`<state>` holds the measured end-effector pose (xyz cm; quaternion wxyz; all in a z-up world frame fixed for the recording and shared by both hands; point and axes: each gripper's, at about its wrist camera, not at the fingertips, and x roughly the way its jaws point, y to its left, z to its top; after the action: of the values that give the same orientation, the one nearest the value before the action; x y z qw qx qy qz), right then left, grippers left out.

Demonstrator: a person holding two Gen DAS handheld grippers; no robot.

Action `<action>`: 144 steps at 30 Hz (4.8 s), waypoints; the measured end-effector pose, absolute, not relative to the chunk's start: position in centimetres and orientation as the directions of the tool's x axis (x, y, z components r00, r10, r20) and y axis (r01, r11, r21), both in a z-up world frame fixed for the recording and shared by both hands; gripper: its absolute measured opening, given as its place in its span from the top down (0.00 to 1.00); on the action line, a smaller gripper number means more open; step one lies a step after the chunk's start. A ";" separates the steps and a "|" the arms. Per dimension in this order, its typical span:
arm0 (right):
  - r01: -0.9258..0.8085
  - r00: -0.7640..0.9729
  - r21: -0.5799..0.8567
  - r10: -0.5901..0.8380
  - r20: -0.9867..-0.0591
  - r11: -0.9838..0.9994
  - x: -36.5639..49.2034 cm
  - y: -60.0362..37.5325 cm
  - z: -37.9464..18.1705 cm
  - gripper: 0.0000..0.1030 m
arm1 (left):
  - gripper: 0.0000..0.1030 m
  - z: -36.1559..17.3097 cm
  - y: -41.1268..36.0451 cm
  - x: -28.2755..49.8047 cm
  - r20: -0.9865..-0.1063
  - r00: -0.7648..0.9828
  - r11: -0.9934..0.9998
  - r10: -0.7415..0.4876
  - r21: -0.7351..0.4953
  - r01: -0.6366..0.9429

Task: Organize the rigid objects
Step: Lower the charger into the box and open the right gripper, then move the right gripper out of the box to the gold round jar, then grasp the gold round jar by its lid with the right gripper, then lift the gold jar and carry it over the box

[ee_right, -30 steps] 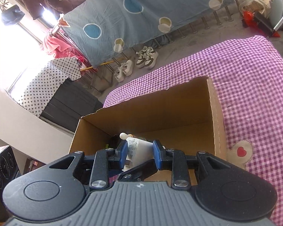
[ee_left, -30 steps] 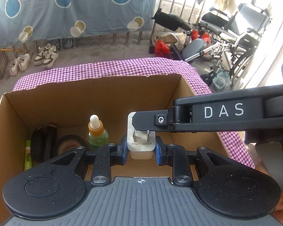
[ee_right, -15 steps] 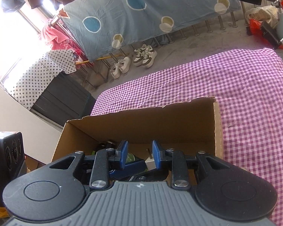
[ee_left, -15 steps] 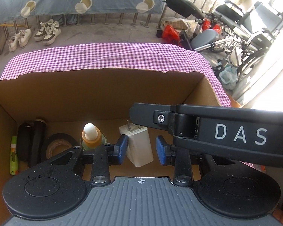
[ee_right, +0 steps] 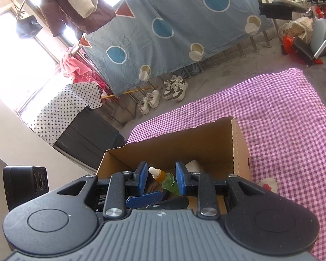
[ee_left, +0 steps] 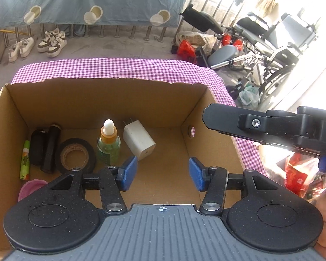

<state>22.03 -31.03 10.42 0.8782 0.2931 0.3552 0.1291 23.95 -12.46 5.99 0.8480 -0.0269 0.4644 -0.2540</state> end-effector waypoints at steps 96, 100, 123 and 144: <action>0.065 0.606 0.662 0.497 -0.621 0.747 11.2 -25.7 -1.8 0.49 | 0.28 -2.8 -8.6 11.3 -0.715 0.528 0.783 -0.459 -0.043 0.621; 0.063 0.595 0.667 0.509 -0.622 0.742 12.0 -25.1 -2.3 0.49 | 0.34 -3.2 -8.8 12.2 -0.722 0.523 0.791 -0.453 -0.056 0.609; 0.028 0.625 0.674 0.514 -0.588 0.738 9.5 -25.0 -0.6 0.52 | 0.44 -1.3 -8.4 9.8 -0.701 0.548 0.810 -0.457 -0.073 0.582; -0.173 0.739 0.592 0.501 -0.450 0.787 6.9 -22.2 9.5 0.52 | 0.44 7.3 -6.4 7.5 -0.546 0.699 0.836 -0.462 -0.005 0.549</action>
<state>6.89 -22.16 9.51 0.8936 0.2664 0.3082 0.1886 7.54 -6.36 7.26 0.9183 0.0795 0.2734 -0.2752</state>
